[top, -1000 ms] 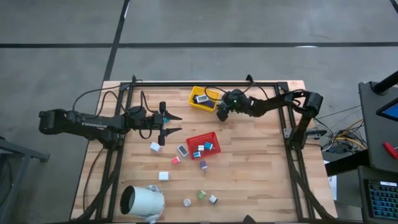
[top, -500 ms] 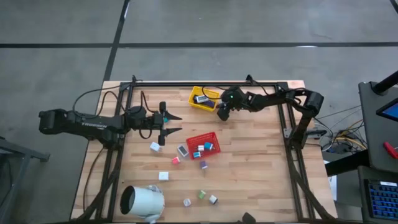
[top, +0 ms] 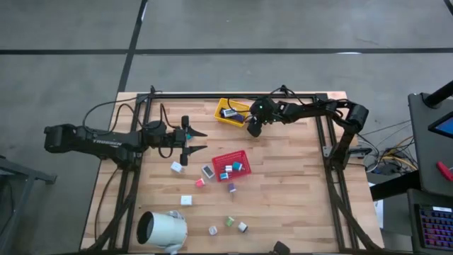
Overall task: Pick & Place Office items
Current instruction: Put the blue and white charger adapter into the red bin
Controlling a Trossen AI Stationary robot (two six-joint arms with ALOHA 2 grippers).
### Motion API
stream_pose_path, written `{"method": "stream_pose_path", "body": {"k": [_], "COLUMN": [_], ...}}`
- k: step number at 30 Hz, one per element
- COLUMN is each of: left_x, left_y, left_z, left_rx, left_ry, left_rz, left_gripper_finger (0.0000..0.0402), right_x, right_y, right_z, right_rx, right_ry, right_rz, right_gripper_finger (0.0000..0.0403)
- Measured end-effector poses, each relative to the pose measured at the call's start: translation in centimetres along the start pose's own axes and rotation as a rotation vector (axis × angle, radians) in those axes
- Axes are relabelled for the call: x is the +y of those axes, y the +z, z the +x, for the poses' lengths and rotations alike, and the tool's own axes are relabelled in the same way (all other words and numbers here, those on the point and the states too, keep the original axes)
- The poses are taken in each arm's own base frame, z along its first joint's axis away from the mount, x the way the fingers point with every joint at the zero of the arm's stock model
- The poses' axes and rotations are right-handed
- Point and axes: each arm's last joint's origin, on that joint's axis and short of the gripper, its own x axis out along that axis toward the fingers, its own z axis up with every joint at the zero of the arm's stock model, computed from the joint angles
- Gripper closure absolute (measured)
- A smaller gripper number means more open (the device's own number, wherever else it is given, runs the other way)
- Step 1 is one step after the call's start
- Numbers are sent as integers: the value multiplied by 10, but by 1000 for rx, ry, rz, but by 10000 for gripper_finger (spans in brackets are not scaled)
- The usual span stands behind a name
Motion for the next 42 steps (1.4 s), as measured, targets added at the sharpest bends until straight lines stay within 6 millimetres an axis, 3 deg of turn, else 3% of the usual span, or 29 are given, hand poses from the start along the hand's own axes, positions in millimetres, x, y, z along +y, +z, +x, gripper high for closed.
{"method": "stream_pose_path", "body": {"k": [37, 42], "left_x": [0, 0], "left_y": [0, 0], "left_z": [0, 0], "left_rx": [-1, -1], "left_ry": [0, 0], "left_rz": [0, 0], "left_gripper_finger": [195, 195], "right_x": [-4, -3], "right_y": [-4, -9], "right_z": [0, 12], "right_rx": [49, 68], "right_ry": [61, 69], "right_rz": [-41, -45], "right_gripper_finger": [207, 207]}}
